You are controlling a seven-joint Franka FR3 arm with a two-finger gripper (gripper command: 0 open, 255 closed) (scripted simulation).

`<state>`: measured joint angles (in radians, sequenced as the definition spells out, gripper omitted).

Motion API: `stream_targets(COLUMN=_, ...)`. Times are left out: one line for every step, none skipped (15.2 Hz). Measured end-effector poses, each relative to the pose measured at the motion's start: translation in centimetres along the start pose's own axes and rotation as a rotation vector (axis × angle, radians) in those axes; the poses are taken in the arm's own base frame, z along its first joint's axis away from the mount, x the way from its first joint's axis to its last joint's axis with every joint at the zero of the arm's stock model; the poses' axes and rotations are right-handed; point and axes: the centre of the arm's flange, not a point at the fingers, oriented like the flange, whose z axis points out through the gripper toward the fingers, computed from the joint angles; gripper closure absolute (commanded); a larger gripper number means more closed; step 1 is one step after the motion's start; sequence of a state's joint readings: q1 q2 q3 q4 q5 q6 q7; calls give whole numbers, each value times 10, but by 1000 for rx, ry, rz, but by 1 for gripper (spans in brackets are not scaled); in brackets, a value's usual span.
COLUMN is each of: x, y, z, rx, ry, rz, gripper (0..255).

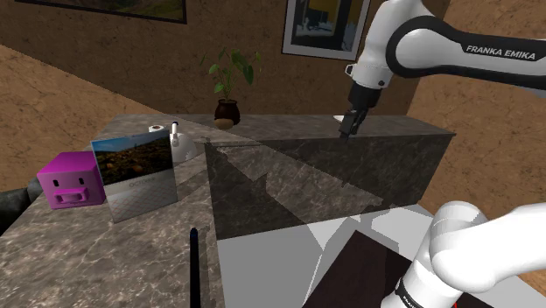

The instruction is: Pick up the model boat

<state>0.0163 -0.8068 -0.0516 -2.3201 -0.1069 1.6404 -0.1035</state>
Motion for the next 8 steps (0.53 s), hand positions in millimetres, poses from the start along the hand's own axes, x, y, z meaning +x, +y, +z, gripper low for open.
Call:
stream_targets(x=0, y=0, z=0, rx=0, ry=0, rz=0, gripper=0)
stream_targets(x=1, y=-4, z=3, rx=1, ry=0, rz=7, gripper=0)
stream_targets(x=0, y=-14, z=9, rx=1, ry=-1, rz=17, gripper=0)
stream_targets(x=2, y=-24, z=14, rx=2, ry=-2, rz=30, gripper=0)
stream_targets(x=2, y=-34, z=19, rx=3, ry=-3, rz=43, gripper=0)
stream_targets(x=3, y=-42, z=28, rx=5, ry=-4, rz=58, gripper=0)
stream_targets(x=5, y=-55, z=34, rx=6, ry=-6, rz=72, gripper=0)
stream_targets(x=7, y=-67, z=38, rx=7, ry=-6, rz=87, gripper=0)
